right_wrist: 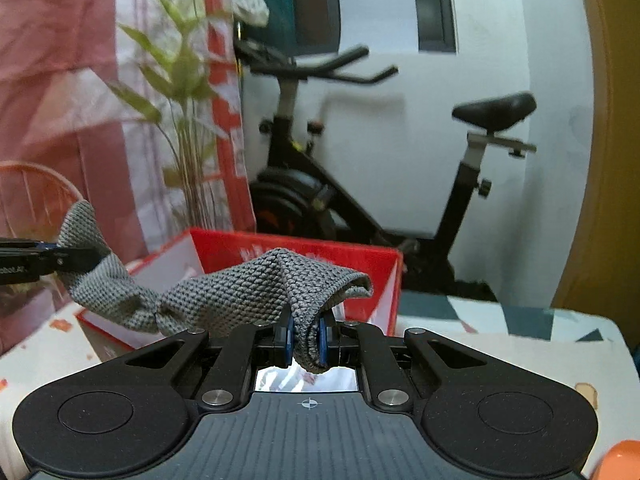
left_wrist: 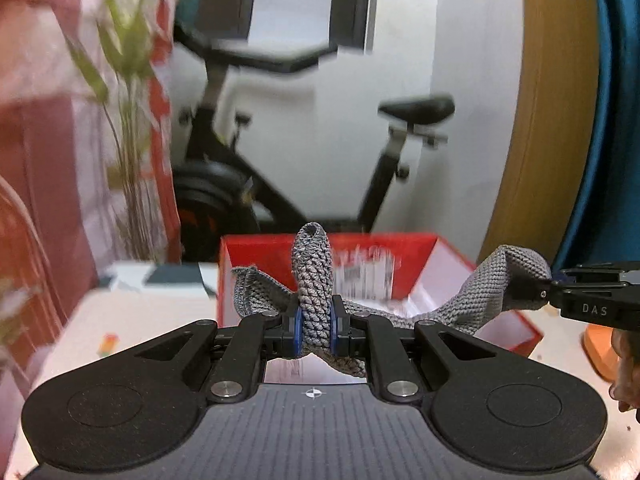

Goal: Organize soft objects
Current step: 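Lift the grey knit cloth with both grippers over the red box, then open both grippers to drop the grey cloth into the box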

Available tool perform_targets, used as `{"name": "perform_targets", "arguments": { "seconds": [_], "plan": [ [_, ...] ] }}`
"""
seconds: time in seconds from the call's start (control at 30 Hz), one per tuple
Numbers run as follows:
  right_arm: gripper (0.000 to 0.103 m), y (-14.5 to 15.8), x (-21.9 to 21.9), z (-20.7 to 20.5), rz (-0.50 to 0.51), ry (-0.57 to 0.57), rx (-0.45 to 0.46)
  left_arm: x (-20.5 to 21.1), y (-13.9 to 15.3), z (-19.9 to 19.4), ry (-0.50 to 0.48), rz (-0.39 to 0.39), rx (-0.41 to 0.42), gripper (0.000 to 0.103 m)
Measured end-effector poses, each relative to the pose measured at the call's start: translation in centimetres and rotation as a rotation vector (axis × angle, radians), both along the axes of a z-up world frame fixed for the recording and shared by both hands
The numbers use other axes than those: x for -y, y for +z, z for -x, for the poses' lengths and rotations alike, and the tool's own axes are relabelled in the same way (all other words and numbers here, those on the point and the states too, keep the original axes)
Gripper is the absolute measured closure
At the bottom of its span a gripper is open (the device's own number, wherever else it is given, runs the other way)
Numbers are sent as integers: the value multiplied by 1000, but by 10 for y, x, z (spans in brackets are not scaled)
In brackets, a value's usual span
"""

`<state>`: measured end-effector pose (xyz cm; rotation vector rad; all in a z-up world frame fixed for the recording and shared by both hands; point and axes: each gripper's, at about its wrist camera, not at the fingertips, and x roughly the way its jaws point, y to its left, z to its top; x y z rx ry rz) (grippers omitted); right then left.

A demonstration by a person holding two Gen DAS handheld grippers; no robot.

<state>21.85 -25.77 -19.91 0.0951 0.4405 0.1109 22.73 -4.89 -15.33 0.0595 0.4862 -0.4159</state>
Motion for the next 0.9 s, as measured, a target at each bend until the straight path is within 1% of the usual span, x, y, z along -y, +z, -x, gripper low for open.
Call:
{"name": "perform_targets", "arguments": {
  "seconds": [0.07, 0.23, 0.4, 0.53, 0.63, 0.73, 0.8, 0.83, 0.87, 0.9],
  "plan": [
    [92, -9, 0, -10, 9, 5, -36, 2, -9, -15, 0, -19, -50, 89],
    [92, -25, -6, -32, 59, 40, -109, 0, -21, -49, 5, -68, -124, 89],
    [92, -34, -15, -47, 92, 57, -150, 5, -28, -63, -25, -119, -164, 89],
    [92, -39, -19, -58, 104, 94, -185, 7, -36, -66, -60, -124, -218, 89],
    [91, -41, -23, -63, 138, 120, -208, 8, -42, -69, -71, -133, -239, 89],
    [90, -42, -26, -70, 138, 122, -229, 9, -45, -73, -74, -130, -256, 89],
    [85, -43, -26, -74, 140, 116, -239, 10, -47, -76, -79, -127, -261, 88],
    [84, -43, -27, -75, 144, 112, -242, 10, -47, -77, -88, -121, -261, 88],
    [83, -43, -28, -76, 152, 106, -244, 10, -47, -78, -95, -117, -259, 86],
    [81, -42, -27, -77, 158, 103, -245, 11, -46, -78, -99, -116, -257, 80]
  ]
}}
